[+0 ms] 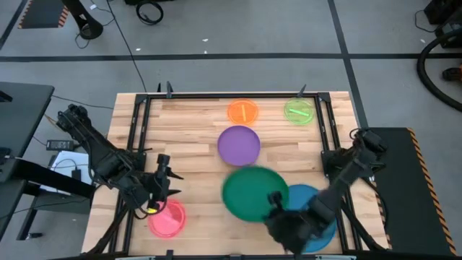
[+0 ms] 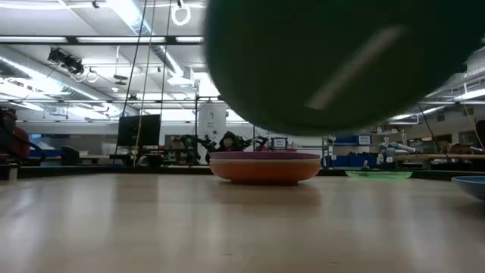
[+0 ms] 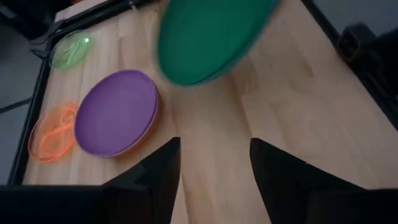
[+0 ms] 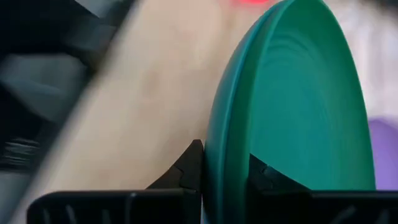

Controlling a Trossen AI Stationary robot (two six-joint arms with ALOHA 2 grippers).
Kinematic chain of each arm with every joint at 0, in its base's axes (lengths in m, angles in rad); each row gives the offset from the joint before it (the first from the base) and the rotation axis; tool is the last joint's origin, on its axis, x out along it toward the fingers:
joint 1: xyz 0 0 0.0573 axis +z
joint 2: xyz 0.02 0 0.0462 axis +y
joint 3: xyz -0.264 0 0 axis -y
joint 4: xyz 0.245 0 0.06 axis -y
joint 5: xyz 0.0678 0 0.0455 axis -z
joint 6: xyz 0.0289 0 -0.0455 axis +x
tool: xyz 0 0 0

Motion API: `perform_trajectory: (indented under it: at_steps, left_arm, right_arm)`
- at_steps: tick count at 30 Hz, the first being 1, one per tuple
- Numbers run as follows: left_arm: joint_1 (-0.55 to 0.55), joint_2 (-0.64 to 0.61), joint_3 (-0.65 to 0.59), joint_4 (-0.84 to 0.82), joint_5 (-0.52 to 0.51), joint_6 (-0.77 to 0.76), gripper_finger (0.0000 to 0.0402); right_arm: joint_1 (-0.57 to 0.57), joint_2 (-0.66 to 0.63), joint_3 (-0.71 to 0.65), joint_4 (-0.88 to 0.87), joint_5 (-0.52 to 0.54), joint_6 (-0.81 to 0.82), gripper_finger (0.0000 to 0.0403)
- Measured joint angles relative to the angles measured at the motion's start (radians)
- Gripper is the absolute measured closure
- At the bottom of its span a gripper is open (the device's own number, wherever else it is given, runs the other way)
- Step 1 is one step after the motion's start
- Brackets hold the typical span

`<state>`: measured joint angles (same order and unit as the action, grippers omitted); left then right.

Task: Stack plastic plates
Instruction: Stack the plates on top of the blue plate

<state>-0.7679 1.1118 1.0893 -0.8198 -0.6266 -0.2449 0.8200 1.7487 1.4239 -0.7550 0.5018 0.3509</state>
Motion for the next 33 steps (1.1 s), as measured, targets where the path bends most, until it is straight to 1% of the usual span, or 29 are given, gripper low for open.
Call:
perform_trajectory:
  at_steps: [2, 5, 9, 11, 16, 20, 23, 26, 28, 33]
  left_arm:
    - [0.008, -0.024, -0.036, 0.051, -0.004, -0.003, 0.0208]
    - [0.015, -0.048, -0.069, 0.128, -0.007, 0.051, 0.0211]
    - [0.035, -0.047, -0.076, 0.204, -0.006, 0.125, 0.0212]
    - [0.048, -0.048, -0.076, 0.236, -0.007, 0.152, 0.0212]
    - [0.083, -0.048, -0.076, 0.247, -0.007, 0.179, 0.0212]
    - [0.110, -0.048, -0.076, 0.247, -0.006, 0.160, 0.0212]
    - [0.135, -0.048, -0.076, 0.251, -0.006, 0.155, 0.0212]
    - [0.162, -0.047, -0.076, 0.281, -0.006, 0.160, 0.0212]
    - [0.180, -0.045, -0.076, 0.297, -0.006, 0.160, 0.0212]
    - [0.200, -0.045, -0.076, 0.297, -0.006, 0.161, 0.0212]
  right_arm:
    - [0.060, -0.004, 0.000, -0.031, -0.047, 0.152, 0.0347]
    - [0.130, -0.010, 0.012, -0.106, -0.116, 0.335, 0.0348]
    - [0.194, -0.010, 0.057, -0.316, -0.192, 0.551, 0.0350]
    - [0.214, -0.008, 0.081, -0.399, -0.235, 0.608, 0.0350]
    - [0.239, -0.008, 0.166, -0.524, -0.303, 0.648, 0.0350]
    - [0.250, -0.008, 0.234, -0.505, -0.365, 0.708, 0.0350]
    - [0.269, -0.001, 0.235, -0.498, -0.352, 0.723, 0.0350]
    - [0.283, 0.030, 0.214, -0.529, -0.289, 0.719, 0.0350]
    - [0.290, 0.048, 0.199, -0.542, -0.281, 0.721, 0.0350]
    - [0.313, 0.098, 0.160, -0.475, -0.279, 0.725, 0.0351]
